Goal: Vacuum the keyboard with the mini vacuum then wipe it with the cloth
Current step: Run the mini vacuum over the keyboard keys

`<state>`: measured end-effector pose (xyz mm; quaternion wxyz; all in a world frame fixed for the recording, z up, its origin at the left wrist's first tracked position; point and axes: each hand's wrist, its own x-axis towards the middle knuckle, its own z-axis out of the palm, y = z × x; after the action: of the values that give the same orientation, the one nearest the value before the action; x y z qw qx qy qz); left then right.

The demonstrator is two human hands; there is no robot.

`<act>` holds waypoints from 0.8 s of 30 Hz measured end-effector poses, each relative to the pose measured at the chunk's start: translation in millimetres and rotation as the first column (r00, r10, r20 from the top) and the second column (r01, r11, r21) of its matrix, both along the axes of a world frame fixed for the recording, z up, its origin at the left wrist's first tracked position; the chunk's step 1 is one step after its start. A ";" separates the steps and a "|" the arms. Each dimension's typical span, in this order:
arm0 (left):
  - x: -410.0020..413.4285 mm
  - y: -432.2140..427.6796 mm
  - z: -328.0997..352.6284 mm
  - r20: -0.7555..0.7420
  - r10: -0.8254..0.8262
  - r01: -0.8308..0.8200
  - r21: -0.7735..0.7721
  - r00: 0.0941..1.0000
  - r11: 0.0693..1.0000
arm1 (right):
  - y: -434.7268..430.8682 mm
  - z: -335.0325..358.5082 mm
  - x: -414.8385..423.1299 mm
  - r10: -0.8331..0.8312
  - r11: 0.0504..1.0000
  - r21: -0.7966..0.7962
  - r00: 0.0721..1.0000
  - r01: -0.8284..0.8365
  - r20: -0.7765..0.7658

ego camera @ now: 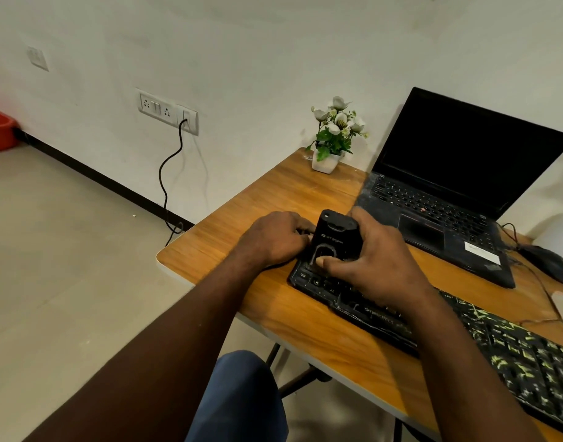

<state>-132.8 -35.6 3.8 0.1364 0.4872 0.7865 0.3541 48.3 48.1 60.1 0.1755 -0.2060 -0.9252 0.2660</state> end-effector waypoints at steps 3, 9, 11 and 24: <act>-1.6 -0.1 0.0 0.016 0.011 -0.011 0.010 1.000 1.000 | -5.9 -2.2 -1.0 0.106 0.993 -0.059 0.993 -0.103 0.046; -0.7 0.5 -0.9 -0.006 0.001 -0.001 -0.010 1.000 1.000 | 1.6 -8.5 -11.1 -0.056 0.996 0.068 0.997 0.059 -0.043; -2.3 1.3 -2.5 -0.023 0.017 -0.017 0.000 1.000 1.000 | -1.3 -7.5 -10.2 0.032 0.999 0.009 0.999 -0.031 -0.031; -8.8 3.4 -4.9 -0.031 0.051 -0.050 0.026 0.998 0.998 | -6.5 -12.3 -13.0 0.056 0.991 0.121 0.998 -0.056 0.006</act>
<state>-141.6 -32.2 -1.1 0.1085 0.4745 0.7961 0.3596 35.3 41.6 47.8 0.1788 -0.1692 -0.9453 0.2139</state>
